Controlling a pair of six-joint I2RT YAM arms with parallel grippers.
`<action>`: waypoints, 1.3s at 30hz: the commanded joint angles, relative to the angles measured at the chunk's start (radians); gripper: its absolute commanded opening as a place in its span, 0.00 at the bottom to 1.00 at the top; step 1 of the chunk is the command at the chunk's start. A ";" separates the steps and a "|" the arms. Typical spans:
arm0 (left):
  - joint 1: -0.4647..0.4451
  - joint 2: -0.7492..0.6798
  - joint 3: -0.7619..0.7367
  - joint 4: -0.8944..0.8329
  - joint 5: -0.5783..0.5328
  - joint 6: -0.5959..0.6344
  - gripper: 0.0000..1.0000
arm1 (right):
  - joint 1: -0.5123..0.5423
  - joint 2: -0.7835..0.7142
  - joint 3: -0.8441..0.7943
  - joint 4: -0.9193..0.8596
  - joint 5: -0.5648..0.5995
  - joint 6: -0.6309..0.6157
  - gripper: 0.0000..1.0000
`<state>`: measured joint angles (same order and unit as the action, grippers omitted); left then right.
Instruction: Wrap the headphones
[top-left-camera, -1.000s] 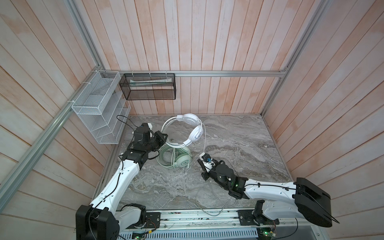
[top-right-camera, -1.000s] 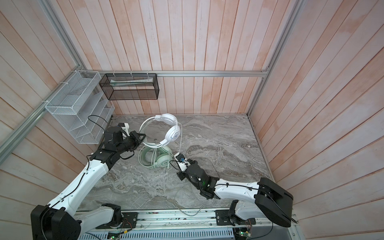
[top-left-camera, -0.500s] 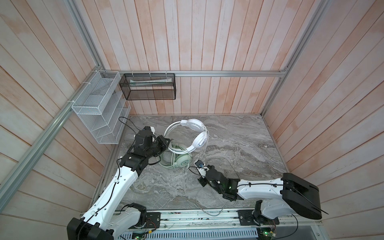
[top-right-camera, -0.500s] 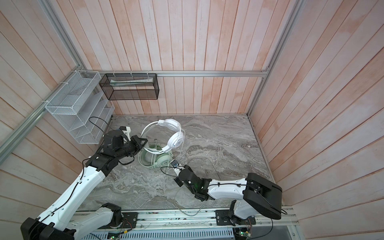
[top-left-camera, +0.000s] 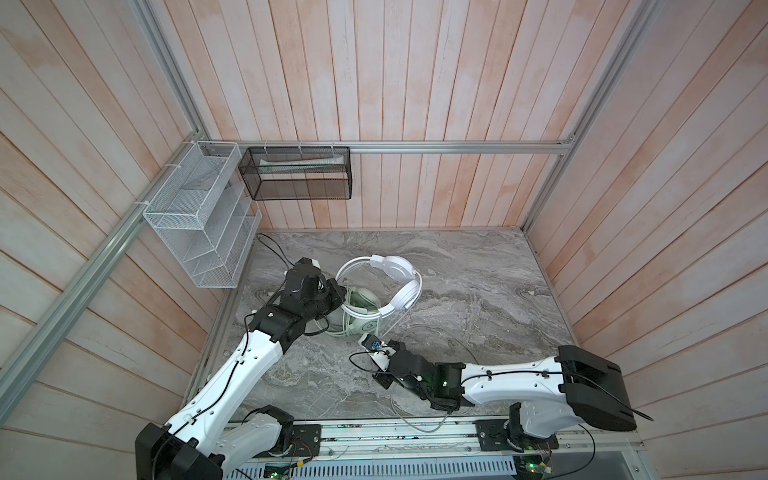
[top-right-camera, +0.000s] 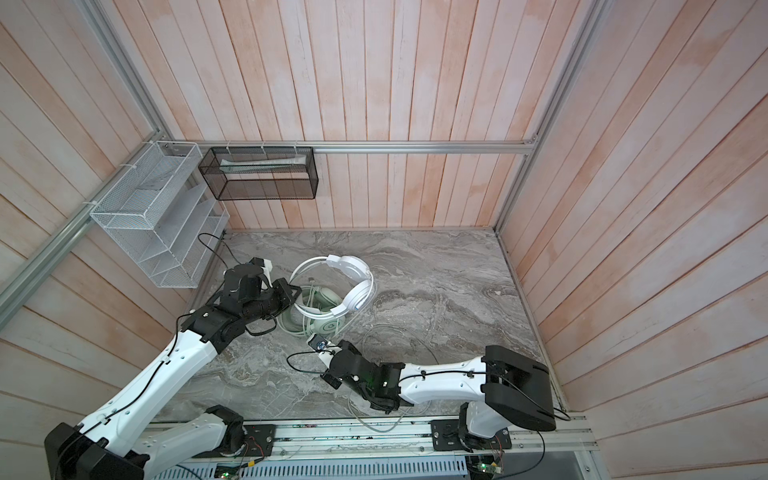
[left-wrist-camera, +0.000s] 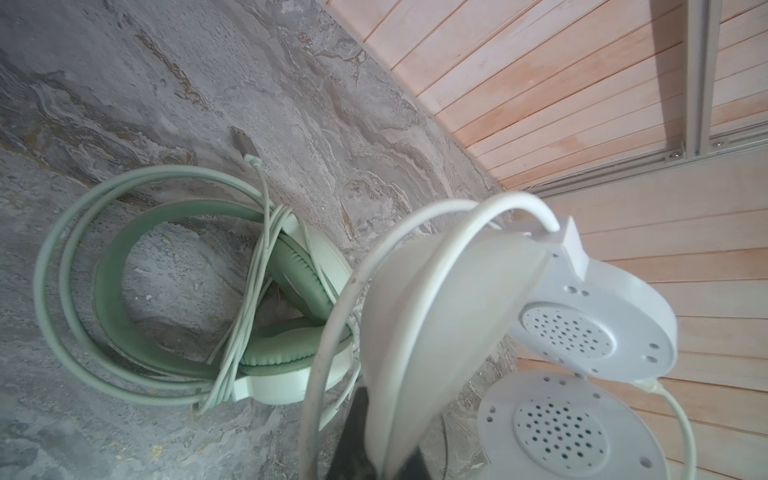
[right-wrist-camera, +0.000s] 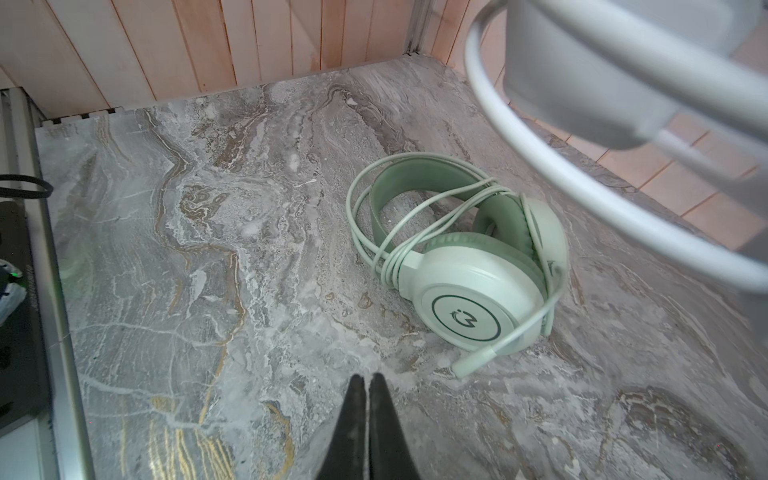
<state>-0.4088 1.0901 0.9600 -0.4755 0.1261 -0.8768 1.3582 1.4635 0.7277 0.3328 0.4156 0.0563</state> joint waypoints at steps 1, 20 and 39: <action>-0.001 -0.020 0.008 0.069 -0.020 0.024 0.00 | 0.007 -0.042 0.019 -0.050 -0.032 -0.010 0.00; -0.004 -0.037 0.037 0.004 -0.057 0.177 0.00 | -0.068 -0.537 0.091 -0.413 -0.064 0.014 0.00; -0.004 -0.140 0.042 0.028 -0.011 -0.013 0.00 | -0.135 -0.636 0.005 -0.573 -0.247 0.166 0.00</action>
<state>-0.4088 0.9661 0.9821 -0.5224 0.0814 -0.7971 1.2247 0.8303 0.7624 -0.2729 0.2256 0.1928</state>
